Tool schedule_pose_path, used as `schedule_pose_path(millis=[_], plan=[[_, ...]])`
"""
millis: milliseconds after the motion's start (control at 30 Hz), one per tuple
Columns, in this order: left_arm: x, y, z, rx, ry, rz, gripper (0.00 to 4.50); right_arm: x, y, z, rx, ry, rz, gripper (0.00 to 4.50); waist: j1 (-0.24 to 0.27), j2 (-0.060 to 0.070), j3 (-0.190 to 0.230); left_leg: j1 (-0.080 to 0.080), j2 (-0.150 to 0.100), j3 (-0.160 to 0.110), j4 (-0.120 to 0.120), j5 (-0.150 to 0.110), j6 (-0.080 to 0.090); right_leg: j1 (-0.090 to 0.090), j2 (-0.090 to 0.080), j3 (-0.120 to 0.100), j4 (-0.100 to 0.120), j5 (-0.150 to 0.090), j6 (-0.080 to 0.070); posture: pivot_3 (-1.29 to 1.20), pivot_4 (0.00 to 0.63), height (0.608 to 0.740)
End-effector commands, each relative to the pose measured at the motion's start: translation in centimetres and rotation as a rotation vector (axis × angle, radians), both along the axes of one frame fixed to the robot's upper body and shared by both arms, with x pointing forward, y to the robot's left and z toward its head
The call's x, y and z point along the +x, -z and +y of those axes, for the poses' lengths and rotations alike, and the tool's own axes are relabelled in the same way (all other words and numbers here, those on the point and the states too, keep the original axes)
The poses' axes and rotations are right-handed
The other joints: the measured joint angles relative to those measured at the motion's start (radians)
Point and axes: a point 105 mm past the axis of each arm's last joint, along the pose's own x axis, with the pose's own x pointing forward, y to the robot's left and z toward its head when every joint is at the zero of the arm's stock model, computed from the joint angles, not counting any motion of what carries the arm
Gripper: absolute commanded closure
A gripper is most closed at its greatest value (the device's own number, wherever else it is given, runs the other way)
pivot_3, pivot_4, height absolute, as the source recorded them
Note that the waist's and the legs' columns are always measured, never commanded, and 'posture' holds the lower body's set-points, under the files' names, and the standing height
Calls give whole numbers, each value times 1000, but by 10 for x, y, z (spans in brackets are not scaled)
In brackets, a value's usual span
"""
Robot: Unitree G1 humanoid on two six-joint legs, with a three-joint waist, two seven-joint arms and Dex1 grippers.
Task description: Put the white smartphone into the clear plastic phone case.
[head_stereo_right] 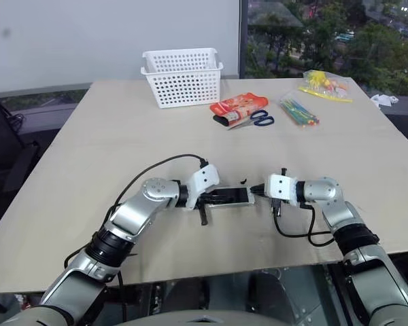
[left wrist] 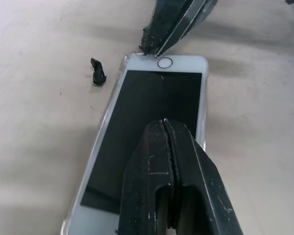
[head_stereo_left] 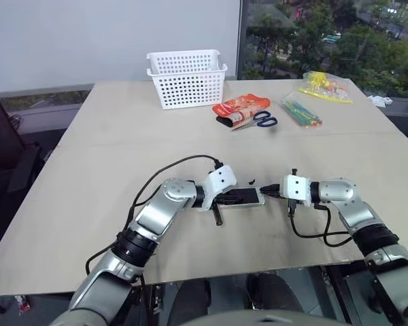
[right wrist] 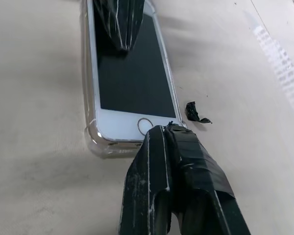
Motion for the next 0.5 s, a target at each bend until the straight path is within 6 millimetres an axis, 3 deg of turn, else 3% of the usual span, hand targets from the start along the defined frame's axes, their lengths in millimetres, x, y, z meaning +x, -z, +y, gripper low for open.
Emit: schedule_pose_path(millis=[33,133,167,200,333,433,500], plan=[[-3,0,-2,13,17,-8,4500,-53,90,-22,-161,35,364,4432,-2,4,-3,-1,0,-1,0,0,0,1,0,-1,-3,0,0,0,150,740],[-4,2,-2,14,20,-3,4500,-43,59,-3,101,61,360,4432,-7,9,-5,-8,9,-7,-8,0,1,10,9,-3,-32,0,1,0,150,740],[-4,3,-2,15,21,-1,4500,-43,52,-1,148,53,366,4432,-6,2,-4,-15,10,-3,-13,0,1,9,4,0,-26,0,0,0,150,740],[-5,4,-2,15,23,3,4500,-45,47,0,182,37,371,4432,-5,-2,-3,-9,1,4,-13,-1,1,3,-5,10,-10,0,0,0,150,740],[-5,7,-4,13,27,11,4500,-59,43,-2,183,-40,384,4432,5,1,6,4,-12,7,-14,-1,1,-4,-7,18,7,0,0,0,150,740],[-4,8,-3,15,27,13,4500,-63,39,0,197,-63,385,4432,18,-4,9,11,-18,5,-15,-10,1,-6,0,23,24,-3,-6,0,150,740],[-4,9,-3,18,29,14,4500,-65,38,0,177,-87,381,4432,21,-5,9,12,-17,5,-15,-16,4,-5,5,27,23,-8,-12,0,150,740]])
